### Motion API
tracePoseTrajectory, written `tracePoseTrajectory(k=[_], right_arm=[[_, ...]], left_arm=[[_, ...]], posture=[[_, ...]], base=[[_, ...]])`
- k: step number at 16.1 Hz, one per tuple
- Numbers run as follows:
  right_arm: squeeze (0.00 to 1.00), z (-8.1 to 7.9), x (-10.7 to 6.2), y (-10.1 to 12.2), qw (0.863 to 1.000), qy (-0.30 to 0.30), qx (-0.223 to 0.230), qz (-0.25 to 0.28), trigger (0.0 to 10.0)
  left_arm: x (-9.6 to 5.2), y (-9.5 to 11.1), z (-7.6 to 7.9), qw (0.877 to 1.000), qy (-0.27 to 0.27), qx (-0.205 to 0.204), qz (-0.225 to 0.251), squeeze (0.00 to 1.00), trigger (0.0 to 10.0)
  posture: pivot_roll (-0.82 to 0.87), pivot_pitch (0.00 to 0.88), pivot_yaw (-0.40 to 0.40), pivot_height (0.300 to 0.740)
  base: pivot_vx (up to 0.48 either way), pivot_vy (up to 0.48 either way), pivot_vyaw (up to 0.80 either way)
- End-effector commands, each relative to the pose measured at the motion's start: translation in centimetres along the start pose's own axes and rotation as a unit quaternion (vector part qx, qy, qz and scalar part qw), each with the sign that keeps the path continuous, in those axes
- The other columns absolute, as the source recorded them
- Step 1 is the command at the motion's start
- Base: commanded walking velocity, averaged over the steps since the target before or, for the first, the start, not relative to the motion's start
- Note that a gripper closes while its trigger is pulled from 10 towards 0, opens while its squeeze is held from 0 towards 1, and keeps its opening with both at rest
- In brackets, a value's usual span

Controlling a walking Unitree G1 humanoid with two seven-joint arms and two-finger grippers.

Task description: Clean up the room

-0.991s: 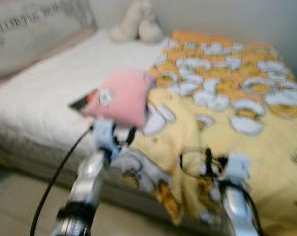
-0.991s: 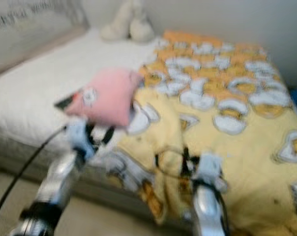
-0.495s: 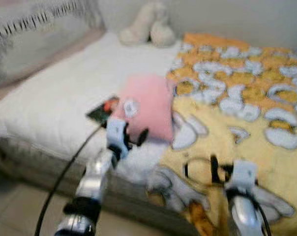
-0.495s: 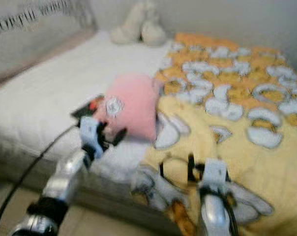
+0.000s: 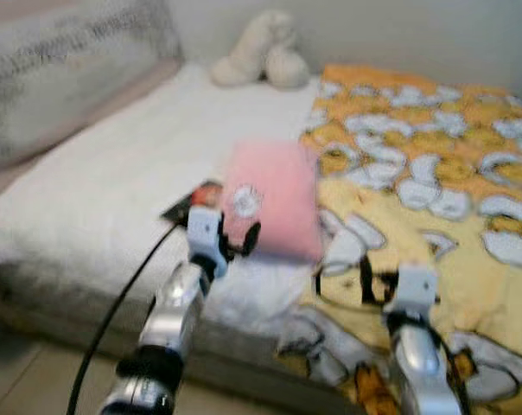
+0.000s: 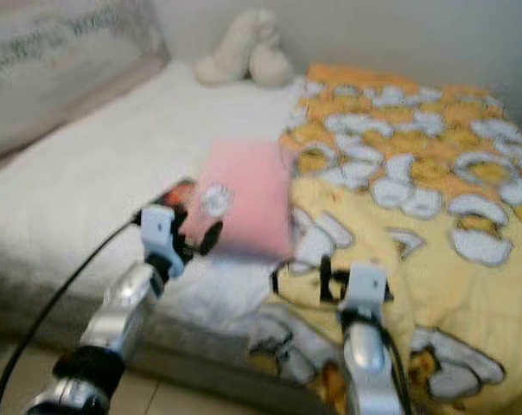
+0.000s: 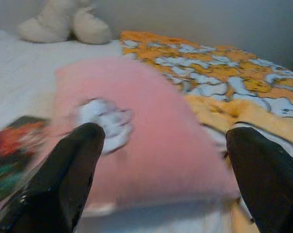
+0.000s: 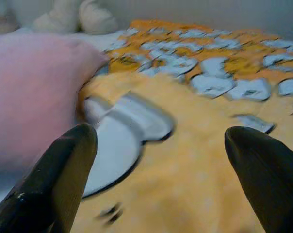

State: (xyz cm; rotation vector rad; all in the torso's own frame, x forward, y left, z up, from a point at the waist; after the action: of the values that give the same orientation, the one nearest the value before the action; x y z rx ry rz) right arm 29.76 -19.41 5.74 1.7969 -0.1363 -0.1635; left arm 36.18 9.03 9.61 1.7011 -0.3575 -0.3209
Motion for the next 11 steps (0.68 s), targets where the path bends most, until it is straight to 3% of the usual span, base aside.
tracePoseTrajectory(k=[1,4,8,9,11], right_arm=[[0.00,0.5,0.3,0.3,1.000,-0.012,0.001,0.002,10.0],[0.00,0.0,0.8,0.9,1.000,-0.003,-0.001,0.010,10.0],[0.00,-0.6,1.3,1.5,1.000,0.008,0.007,0.015,10.0],[0.00,-0.9,1.7,1.4,1.000,0.009,0.020,0.007,10.0],[0.00,-0.9,5.1,1.6,0.995,-0.023,0.090,-0.043,10.0]], left_arm=[[0.7,0.7,0.3,1.000,-0.009,0.008,0.006,0.00,10.0],[1.1,1.2,-0.9,1.000,0.017,-0.004,0.005,0.00,10.0],[1.2,1.7,-2.0,0.999,0.033,0.009,0.012,0.00,10.0],[1.6,2.0,-2.0,0.998,0.029,0.048,0.006,0.00,10.0],[3.7,1.3,-1.8,0.995,0.016,0.047,-0.081,0.00,10.0]], posture=[[0.07,0.000,0.051,0.740],[0.07,0.000,0.052,0.740],[0.07,0.000,0.048,0.740],[0.08,0.000,0.044,0.740],[0.09,0.012,0.034,0.740]], base=[[0.465,0.000,0.00],[0.442,0.089,0.00],[0.000,0.472,0.00],[0.000,0.480,0.00],[0.000,0.000,0.00]])
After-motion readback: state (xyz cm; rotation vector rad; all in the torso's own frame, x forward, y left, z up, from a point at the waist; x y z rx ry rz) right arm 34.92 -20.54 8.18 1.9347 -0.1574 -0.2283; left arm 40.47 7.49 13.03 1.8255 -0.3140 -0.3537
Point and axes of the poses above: a point about 5 cm out from each wrist's last joint towards the gripper, its own x axis pointing out of the wrist towards the gripper, its own y axis along the axis of the wrist's last joint, z = x × y, the point moved 3 cm from there along x, pointing out of the wrist towards the gripper, and after that the axes turned 15 degrees about x, right-handed, at the moved point
